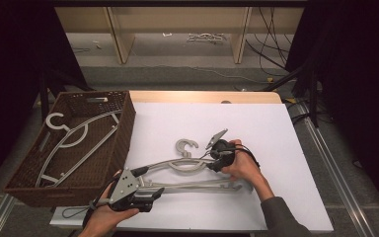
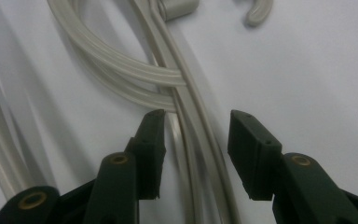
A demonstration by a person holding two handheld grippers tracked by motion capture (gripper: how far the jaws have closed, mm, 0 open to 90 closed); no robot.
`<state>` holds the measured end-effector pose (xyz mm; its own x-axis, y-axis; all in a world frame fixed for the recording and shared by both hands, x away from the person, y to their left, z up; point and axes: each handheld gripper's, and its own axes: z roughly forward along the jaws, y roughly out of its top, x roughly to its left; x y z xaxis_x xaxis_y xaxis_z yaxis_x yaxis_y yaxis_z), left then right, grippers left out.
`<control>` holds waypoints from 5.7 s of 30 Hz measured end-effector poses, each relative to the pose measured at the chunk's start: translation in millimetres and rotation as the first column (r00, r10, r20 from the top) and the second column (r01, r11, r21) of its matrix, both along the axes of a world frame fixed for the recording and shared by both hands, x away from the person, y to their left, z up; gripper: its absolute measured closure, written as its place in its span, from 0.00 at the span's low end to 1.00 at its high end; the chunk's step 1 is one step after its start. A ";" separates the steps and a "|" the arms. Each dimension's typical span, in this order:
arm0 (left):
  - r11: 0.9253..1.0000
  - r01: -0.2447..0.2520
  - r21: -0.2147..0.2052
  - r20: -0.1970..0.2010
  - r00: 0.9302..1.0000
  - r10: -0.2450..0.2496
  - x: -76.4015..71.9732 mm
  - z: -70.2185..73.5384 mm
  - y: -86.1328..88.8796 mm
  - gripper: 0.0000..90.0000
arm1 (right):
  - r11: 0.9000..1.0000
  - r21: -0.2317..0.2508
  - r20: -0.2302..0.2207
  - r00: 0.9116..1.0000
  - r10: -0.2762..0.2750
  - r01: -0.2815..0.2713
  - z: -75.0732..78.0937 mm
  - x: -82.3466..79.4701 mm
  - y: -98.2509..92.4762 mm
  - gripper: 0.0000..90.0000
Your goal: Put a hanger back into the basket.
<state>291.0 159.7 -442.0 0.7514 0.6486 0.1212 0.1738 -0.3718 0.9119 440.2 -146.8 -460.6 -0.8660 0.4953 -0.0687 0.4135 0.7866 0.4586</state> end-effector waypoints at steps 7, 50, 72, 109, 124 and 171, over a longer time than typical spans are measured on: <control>1.000 0.002 0.012 -0.009 1.000 -0.002 0.0 -0.9 -0.7 0.24 | 0.999 -0.013 -0.022 0.999 0.046 -0.046 -3.1 2.8 1.5 0.76; 0.993 -0.068 0.099 -0.069 0.995 0.075 50.9 11.0 -25.7 0.25 | 0.962 -0.151 0.250 0.932 0.261 -0.229 59.6 -50.5 3.3 0.91; 0.973 0.149 0.176 -0.243 0.965 -0.103 109.2 10.6 -64.4 0.73 | 0.955 -0.152 0.298 0.910 0.289 -0.254 74.0 -60.9 5.6 0.91; 0.890 0.228 0.395 -0.139 0.972 -0.187 101.0 20.7 -67.3 0.91 | 0.988 -0.091 0.328 0.933 0.151 -0.127 78.9 -59.9 2.6 0.56; 0.929 0.149 0.338 -0.169 0.981 -0.096 109.2 44.6 -65.4 0.91 | 0.931 0.356 0.352 0.912 -0.211 0.078 106.8 -65.2 -26.4 0.29; 0.943 0.011 0.332 -0.100 0.995 0.023 123.1 173.6 -18.7 0.91 | 0.839 0.524 0.245 0.918 -0.312 0.145 39.9 -119.5 -52.0 0.23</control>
<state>414.1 141.0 -268.4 0.7672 0.5890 0.2539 0.2617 -0.6489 0.7144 320.7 -198.8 -420.7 -0.6975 0.7165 -0.0091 0.3245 0.3271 0.8875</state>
